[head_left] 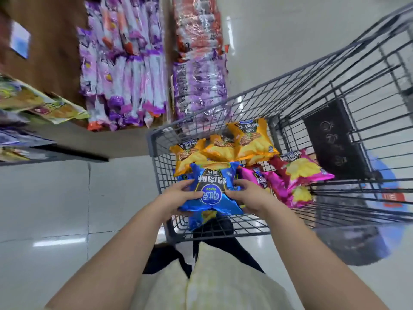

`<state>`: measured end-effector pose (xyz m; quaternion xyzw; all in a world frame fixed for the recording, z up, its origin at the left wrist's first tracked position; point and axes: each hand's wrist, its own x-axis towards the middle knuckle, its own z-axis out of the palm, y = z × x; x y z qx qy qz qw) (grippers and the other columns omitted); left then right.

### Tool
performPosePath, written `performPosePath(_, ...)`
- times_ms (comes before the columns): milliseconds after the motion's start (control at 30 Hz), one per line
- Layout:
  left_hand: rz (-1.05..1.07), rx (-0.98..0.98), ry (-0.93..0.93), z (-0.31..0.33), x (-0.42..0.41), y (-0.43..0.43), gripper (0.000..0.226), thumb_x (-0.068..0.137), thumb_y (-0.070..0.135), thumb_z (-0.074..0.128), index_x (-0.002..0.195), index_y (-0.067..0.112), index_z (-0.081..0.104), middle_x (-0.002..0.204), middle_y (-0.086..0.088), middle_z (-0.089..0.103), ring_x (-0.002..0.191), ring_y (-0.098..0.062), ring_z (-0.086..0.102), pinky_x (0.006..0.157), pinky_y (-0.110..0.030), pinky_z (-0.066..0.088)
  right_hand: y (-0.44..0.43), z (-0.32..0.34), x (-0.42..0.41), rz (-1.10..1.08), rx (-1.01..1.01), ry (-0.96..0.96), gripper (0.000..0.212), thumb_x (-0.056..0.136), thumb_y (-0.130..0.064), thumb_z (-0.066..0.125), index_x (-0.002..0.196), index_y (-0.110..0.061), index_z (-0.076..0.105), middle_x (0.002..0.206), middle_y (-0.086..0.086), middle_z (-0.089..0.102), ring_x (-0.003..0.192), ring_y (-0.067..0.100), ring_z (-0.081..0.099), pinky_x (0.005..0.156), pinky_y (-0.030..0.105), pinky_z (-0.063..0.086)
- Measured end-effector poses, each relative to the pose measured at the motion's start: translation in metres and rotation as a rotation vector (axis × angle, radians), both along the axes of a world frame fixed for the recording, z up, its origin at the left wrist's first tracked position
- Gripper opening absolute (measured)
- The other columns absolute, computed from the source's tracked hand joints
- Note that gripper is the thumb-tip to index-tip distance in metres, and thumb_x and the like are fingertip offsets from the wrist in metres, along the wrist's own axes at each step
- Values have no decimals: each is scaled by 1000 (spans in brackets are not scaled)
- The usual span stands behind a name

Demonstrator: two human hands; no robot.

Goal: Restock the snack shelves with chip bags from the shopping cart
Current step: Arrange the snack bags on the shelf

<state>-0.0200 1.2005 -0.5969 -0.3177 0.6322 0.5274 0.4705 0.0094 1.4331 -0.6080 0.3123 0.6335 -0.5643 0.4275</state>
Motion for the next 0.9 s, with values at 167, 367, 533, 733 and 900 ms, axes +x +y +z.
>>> performPosePath(167, 283, 131, 258, 37, 11, -60, 54, 83, 3, 72, 129, 24, 56, 119, 1, 66, 94, -18, 68, 67, -34, 58, -65, 34, -22, -49, -60, 273, 58, 81, -17, 77, 132, -29, 52, 115, 8, 62, 96, 23, 68, 85, 41, 57)
performPosePath(367, 657, 201, 500, 69, 54, -164, 42, 84, -3, 65, 121, 14, 56, 117, -3, 68, 94, -16, 68, 81, -38, 57, -181, 72, -27, 93, -128, 609, 55, 80, -8, 77, 118, -42, 56, 114, 6, 66, 101, 17, 64, 84, 39, 56)
performPosePath(533, 845, 251, 684, 87, 111, -272, 42, 82, -1, 67, 121, 12, 57, 109, 1, 72, 91, -15, 70, 72, -33, 59, -300, 90, 0, 213, -222, 721, 56, 78, 4, 74, 118, -31, 55, 105, 1, 69, 94, 9, 66, 82, 30, 54)
performPosePath(733, 1050, 75, 752, 95, 188, -402, 28, 85, 3, 68, 109, 12, 58, 102, -6, 70, 85, -21, 68, 82, -45, 54, -452, 96, 54, 373, -308, 749, 68, 60, -28, 83, 121, -30, 51, 115, 11, 64, 107, 25, 62, 92, 37, 51)
performPosePath(900, 1166, -83, 771, 102, 252, -505, 18, 91, -1, 60, 108, 5, 60, 97, -11, 68, 79, -22, 66, 68, -34, 56, -563, 98, 85, 428, -420, 543, 85, 59, -25, 86, 133, -23, 45, 116, 13, 62, 95, 24, 64, 76, 37, 53)
